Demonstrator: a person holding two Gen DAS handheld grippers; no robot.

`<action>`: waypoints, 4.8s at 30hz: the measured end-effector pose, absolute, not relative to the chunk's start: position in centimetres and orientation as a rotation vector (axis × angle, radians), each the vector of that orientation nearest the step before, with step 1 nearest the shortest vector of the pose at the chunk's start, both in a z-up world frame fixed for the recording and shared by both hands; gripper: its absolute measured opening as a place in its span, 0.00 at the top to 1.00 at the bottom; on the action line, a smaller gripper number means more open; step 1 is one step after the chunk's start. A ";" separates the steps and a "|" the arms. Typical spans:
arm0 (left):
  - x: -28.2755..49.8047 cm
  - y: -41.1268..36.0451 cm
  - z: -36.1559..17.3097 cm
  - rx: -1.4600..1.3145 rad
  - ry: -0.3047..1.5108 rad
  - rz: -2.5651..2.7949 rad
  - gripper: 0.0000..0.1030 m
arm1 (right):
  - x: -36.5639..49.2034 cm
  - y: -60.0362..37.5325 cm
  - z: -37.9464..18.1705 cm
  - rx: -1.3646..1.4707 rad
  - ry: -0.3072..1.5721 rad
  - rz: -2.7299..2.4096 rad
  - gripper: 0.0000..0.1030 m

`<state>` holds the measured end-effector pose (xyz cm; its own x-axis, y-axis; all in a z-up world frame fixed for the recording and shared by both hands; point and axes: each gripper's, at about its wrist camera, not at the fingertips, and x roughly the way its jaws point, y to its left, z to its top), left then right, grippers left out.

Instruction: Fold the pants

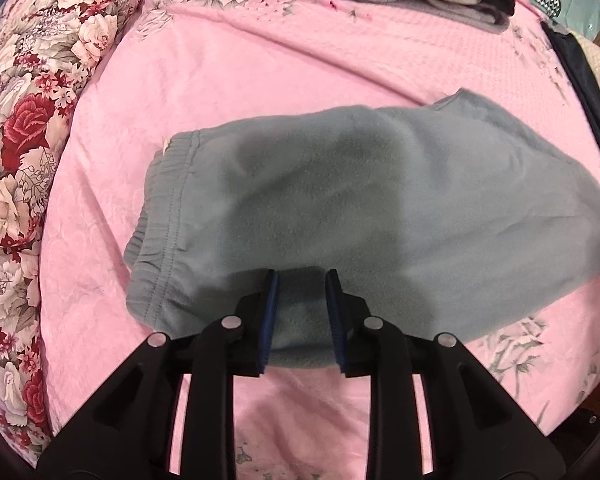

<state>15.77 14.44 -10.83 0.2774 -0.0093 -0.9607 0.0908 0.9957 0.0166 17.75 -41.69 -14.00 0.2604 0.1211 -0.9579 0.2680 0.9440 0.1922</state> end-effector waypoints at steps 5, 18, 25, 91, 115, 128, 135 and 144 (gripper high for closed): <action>14.7 11.9 -8.3 0.055 1.198 -0.153 0.63 | 18.5 -38.1 -7.4 0.109 1.171 -0.120 0.66; 13.4 4.5 -11.5 0.083 1.230 -0.197 0.67 | 29.0 -6.6 -9.1 -0.257 1.202 0.699 0.64; 13.4 4.6 -11.5 0.075 1.229 -0.219 0.67 | 32.1 -2.2 -12.9 -0.403 1.293 0.717 0.64; 18.0 1.8 -7.9 0.029 1.188 -0.261 0.73 | 17.8 -34.2 -9.2 0.143 1.110 0.168 0.48; 15.0 -5.2 -10.5 0.092 1.320 -0.296 0.71 | 19.9 -40.1 -16.3 -0.100 1.132 0.345 0.29; 15.7 -11.6 -9.1 0.132 1.281 -0.497 0.71 | 19.9 -38.6 -15.0 -0.024 1.182 0.378 0.86; 16.3 -17.8 -9.9 0.129 1.278 -0.665 0.72 | 20.5 -38.8 -13.4 0.148 1.263 0.355 0.86; 15.5 -19.8 -11.1 0.222 1.256 -0.658 0.71 | 20.2 -38.4 -11.6 0.249 1.262 0.364 0.86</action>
<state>15.48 -19.77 -11.05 0.1565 -0.3373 -0.9283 0.5710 0.7978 -0.1936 20.19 -38.42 -11.56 0.2589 0.3996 -0.8794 -0.1299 0.9165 0.3783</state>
